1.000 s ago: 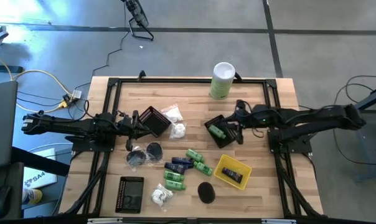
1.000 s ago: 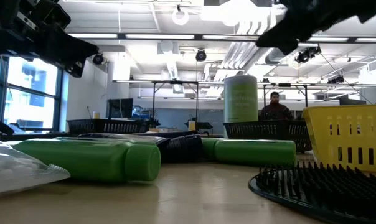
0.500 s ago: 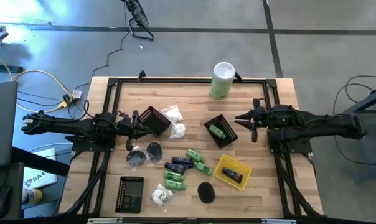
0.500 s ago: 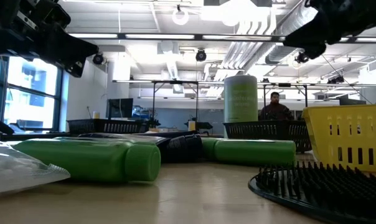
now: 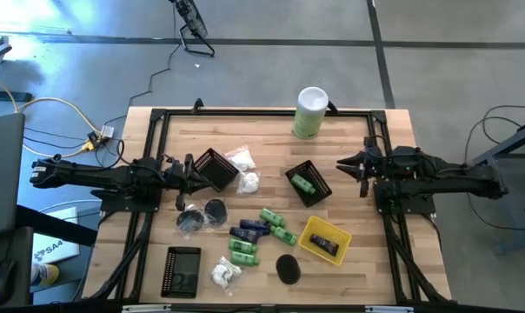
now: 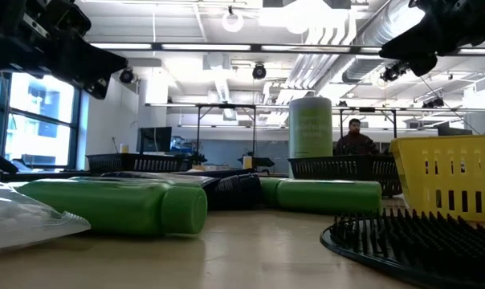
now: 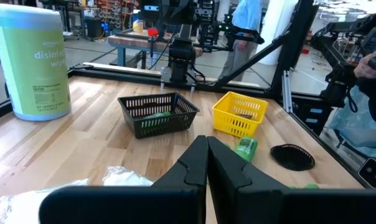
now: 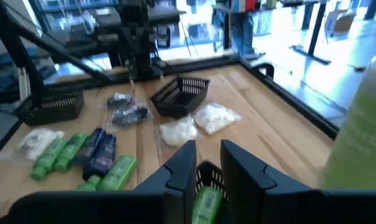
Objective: Pick & Place Travel size toiletries
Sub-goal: Put the hairbrush into the top left black bin
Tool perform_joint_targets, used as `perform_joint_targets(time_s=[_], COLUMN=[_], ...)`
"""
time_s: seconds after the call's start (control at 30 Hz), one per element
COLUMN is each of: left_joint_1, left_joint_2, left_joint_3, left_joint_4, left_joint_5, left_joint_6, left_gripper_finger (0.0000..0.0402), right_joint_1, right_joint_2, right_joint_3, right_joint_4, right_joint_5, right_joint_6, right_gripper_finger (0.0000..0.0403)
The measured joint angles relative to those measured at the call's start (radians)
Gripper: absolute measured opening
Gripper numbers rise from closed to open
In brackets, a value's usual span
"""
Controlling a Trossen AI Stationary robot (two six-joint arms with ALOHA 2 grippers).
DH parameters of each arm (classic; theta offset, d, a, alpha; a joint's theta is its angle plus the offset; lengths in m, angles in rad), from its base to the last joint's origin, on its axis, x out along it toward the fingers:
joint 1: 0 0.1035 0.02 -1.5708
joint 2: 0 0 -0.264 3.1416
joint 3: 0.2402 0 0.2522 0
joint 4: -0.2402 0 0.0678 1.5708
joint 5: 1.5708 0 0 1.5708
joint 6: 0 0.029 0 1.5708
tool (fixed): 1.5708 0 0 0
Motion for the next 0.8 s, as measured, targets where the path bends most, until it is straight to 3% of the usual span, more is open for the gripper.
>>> perform_joint_targets(time_s=[0.33,0.53,0.8], left_joint_1=[0.0,0.0,0.0], left_joint_2=[0.0,0.03,0.164], left_joint_3=[0.0,0.02,0.174], left_joint_4=[0.04,-0.057,-0.267], left_joint_5=[-0.006,-0.06,-0.087], left_joint_6=[-0.07,-0.163,-0.202], left_gripper_finger=[0.0001,0.0001,0.0], right_joint_1=[0.0,0.0,0.0], right_joint_2=[0.001,0.001,0.001], right_joint_3=[-0.275,-0.29,-0.29], right_joint_4=[0.433,0.483,0.487], right_joint_5=[-0.026,-0.023,-0.023], right_joint_6=[0.001,-0.021,-0.026], right_gripper_finger=[0.0066,0.0066,0.0066])
